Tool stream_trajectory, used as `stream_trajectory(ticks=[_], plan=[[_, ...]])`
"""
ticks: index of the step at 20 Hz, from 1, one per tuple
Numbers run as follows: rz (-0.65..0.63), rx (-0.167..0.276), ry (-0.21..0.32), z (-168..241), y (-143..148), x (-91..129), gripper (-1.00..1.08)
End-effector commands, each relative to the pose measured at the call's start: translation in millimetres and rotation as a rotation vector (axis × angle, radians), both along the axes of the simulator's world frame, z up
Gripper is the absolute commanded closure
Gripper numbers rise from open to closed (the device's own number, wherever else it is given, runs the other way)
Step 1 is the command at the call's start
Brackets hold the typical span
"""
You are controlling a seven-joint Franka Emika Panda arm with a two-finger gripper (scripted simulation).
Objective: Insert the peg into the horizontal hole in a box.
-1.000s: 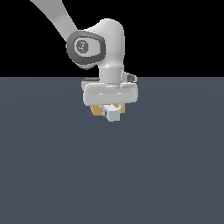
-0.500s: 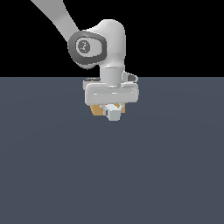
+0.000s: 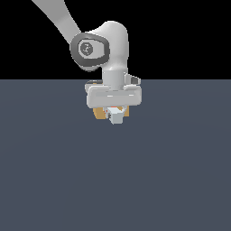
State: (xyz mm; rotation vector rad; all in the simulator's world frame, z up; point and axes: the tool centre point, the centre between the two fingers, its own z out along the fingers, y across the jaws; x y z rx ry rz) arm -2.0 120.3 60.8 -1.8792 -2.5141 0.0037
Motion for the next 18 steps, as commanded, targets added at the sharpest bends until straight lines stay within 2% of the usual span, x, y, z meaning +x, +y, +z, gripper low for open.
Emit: stream_trajectory(ticks=[1, 10, 14, 18], plan=[[0.002, 0.001, -0.003, 1.8, 11.6, -2.8, 1.08], [0.002, 0.002, -0.005, 2.9, 73.8, -21.1, 1.08], [0.002, 0.002, -0.005, 2.9, 86.6, -24.4, 1.08], [0.002, 0.002, -0.005, 2.9, 86.8, -23.3, 1.08]])
